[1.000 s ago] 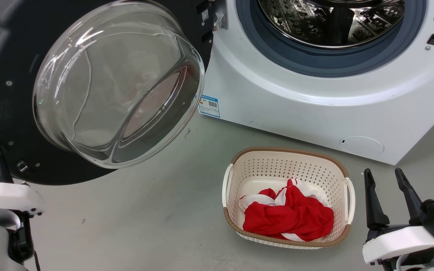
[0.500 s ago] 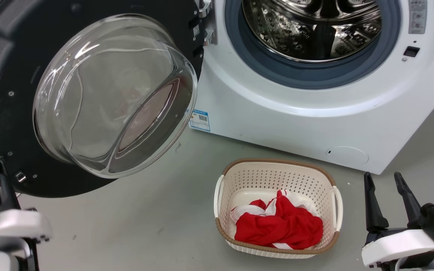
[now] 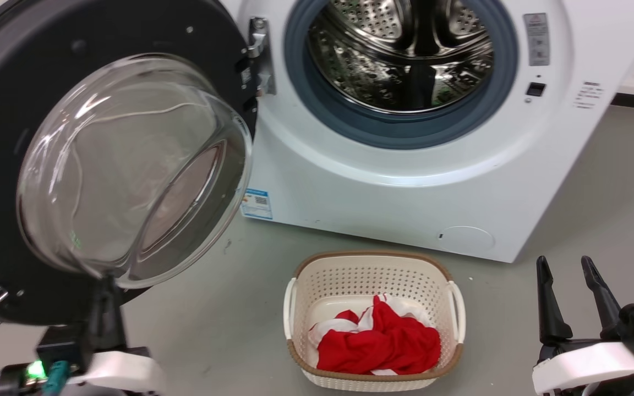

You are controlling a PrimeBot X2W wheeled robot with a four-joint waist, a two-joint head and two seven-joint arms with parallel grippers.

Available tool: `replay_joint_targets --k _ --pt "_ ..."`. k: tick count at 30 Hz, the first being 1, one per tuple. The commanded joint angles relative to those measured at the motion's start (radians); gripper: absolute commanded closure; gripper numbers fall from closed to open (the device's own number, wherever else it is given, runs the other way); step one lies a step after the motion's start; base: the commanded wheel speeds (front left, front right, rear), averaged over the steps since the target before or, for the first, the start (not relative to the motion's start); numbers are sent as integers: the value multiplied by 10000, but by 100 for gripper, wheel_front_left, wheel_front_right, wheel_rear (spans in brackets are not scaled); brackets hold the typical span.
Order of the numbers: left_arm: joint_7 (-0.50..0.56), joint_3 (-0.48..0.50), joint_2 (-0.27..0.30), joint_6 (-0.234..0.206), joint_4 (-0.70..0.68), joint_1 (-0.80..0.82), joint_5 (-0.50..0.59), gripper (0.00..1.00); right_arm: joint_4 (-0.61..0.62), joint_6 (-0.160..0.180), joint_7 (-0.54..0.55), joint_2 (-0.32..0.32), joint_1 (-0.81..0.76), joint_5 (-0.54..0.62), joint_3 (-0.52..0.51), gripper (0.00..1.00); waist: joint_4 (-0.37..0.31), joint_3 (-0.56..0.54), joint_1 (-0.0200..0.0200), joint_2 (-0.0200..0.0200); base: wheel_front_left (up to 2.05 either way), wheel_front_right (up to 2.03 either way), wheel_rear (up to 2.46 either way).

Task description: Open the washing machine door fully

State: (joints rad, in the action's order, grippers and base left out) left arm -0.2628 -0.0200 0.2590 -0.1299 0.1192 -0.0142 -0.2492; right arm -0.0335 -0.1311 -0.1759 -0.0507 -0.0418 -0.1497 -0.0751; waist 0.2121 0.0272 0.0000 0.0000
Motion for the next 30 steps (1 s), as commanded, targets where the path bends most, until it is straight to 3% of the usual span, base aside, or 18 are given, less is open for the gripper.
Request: replay_joint_targets --k 1,3,6,7,8,13,20,30 --pt "0 -179 -142 73 33 174 64 100 59 7 -34 13 -41 59 -5 0 -262 -111 0 0 0 0 0" --pt "-2 -323 -172 138 97 323 108 100 163 7 -26 11 -68 96 1 0 -465 -137 0 0 0 0 0" --pt "-5 -664 -405 266 252 600 168 53 306 7 -7 11 -130 128 -41 0 -751 -155 0 0 0 0 0" --pt "-7 -730 -451 308 298 731 173 11 351 7 5 11 -154 121 -57 0 -856 -157 0 0 0 0 0" --pt "-9 -834 -500 326 348 843 211 0 403 7 17 13 -183 129 -72 0 -958 -147 0 0 0 0 0" --pt "-17 -1206 -751 468 533 1288 419 0 596 7 76 12 -227 290 -66 0 -1498 -116 0 0 0 0 0" --pt "-21 -1291 -1078 326 481 1363 740 0 771 7 162 13 -446 422 18 0 -2007 -116 0 0 0 0 0" --pt "-22 -944 -1316 153 60 725 1083 0 720 7 140 13 -383 481 384 0 -2218 -191 0 0 0 0 0"
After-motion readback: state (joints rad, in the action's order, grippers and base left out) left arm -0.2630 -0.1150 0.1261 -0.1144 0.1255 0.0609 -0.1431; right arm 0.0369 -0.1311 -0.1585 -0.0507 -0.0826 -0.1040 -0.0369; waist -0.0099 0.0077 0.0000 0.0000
